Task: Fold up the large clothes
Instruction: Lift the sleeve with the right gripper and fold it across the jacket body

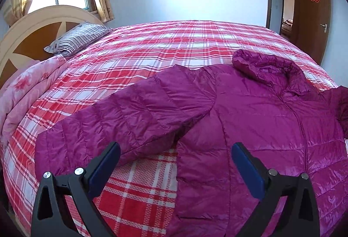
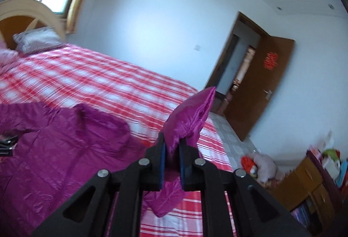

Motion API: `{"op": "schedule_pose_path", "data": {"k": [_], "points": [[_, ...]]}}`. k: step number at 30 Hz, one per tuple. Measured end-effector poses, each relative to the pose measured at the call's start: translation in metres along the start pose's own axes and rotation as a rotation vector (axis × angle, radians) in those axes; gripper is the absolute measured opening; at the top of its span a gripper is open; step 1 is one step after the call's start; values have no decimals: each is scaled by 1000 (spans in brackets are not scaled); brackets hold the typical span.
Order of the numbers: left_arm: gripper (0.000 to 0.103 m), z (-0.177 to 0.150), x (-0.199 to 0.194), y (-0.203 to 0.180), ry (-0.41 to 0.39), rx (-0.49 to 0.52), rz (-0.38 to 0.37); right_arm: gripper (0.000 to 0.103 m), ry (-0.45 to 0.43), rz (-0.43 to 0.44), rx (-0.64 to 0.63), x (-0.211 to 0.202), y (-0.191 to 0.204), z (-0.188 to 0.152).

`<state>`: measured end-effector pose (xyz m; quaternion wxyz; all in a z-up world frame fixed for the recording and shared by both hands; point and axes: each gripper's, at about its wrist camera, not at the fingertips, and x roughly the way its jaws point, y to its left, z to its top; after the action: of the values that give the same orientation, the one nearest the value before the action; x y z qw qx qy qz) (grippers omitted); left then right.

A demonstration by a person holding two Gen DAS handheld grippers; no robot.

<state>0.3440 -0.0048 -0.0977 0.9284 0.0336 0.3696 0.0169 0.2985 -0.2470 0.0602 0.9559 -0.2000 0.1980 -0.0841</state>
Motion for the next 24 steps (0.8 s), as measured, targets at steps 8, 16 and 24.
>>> {"op": "schedule_pose_path", "data": {"k": [8, 16, 24], "points": [[102, 1, 2, 21, 1, -28, 25, 13, 19, 152, -171, 30, 101, 2], [102, -2, 6, 38, 16, -44, 54, 13, 118, 290, -331, 71, 198, -34], [102, 6, 6, 32, 17, -15, 71, 84, 211, 424, -277, 80, 218, -65]]}}
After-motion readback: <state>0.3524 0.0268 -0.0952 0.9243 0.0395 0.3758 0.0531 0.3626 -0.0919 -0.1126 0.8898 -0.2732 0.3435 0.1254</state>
